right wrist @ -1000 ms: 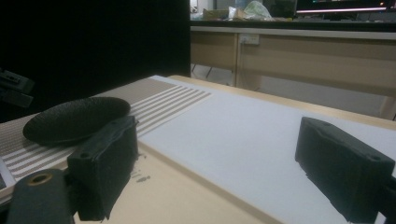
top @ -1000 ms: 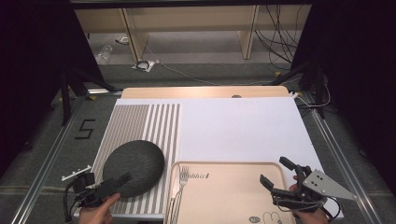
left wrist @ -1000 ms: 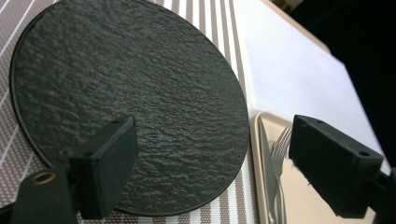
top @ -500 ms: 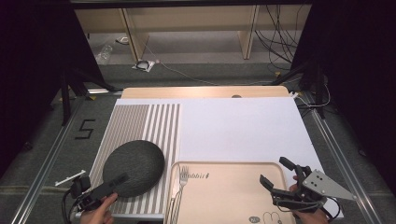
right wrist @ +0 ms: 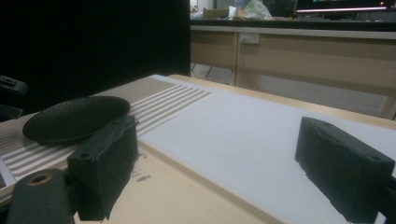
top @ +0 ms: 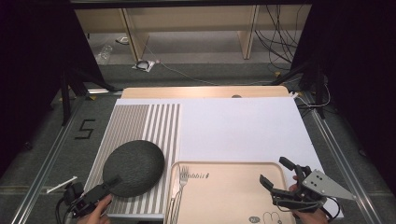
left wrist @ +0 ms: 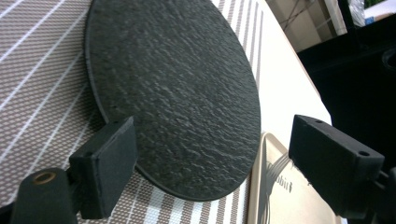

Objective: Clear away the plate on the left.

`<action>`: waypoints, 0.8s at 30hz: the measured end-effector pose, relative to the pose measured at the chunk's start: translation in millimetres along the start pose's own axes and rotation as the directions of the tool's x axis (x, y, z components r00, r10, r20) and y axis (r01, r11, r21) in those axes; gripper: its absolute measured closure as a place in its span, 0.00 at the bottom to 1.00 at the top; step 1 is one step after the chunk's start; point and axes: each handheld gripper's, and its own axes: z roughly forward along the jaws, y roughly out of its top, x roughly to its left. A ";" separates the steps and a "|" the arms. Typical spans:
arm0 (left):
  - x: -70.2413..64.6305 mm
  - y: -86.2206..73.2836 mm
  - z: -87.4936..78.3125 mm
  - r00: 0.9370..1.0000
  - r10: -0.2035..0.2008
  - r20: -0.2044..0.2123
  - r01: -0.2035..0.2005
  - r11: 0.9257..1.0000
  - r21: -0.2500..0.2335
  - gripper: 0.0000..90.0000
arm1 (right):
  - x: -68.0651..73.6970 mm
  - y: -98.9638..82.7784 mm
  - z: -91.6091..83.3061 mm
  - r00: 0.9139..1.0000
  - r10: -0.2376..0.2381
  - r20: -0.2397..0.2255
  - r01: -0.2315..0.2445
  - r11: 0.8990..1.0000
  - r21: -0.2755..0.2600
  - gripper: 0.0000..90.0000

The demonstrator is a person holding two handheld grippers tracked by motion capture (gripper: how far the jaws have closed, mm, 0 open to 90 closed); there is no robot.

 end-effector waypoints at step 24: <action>22.8 -12.7 21.2 0.956 -0.291 0.041 0.287 0.955 0.081 0.19 | 0.5 -0.7 1.4 1.000 0.003 -0.001 -0.003 1.000 0.003 0.15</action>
